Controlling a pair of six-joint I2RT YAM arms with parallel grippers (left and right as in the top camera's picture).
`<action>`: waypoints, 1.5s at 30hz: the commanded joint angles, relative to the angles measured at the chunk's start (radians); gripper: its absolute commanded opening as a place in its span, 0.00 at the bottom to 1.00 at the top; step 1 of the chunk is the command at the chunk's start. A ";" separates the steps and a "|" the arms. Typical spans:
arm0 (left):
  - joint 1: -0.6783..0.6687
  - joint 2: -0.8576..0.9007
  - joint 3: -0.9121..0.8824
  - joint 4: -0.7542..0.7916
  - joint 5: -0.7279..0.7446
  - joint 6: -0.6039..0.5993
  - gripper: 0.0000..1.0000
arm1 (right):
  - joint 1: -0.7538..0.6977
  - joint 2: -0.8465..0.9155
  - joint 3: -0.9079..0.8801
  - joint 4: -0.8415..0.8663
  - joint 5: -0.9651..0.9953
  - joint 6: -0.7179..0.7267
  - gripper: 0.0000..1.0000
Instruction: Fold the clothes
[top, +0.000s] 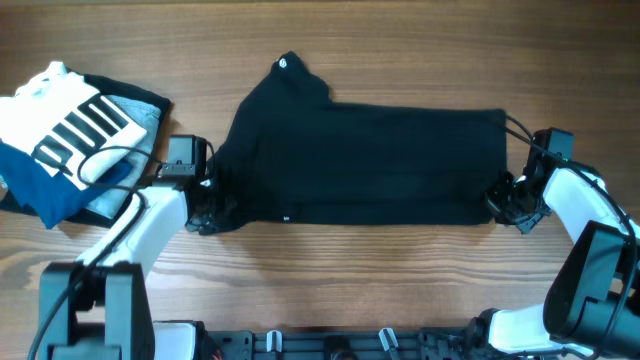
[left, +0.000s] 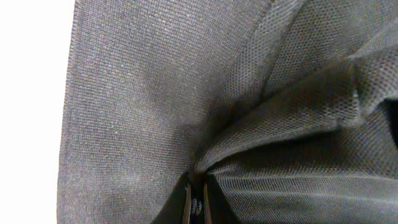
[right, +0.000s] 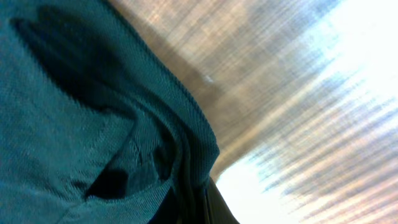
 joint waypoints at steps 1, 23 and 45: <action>0.014 -0.119 -0.039 -0.041 0.021 0.063 0.04 | -0.001 0.005 -0.064 -0.060 0.111 0.022 0.04; -0.114 -0.179 -0.039 0.055 0.370 -0.034 0.65 | -0.001 -0.157 0.050 -0.135 -0.161 -0.151 0.51; -0.322 -0.018 -0.039 0.129 0.291 -0.262 0.52 | -0.001 -0.157 0.050 -0.142 -0.161 -0.153 0.52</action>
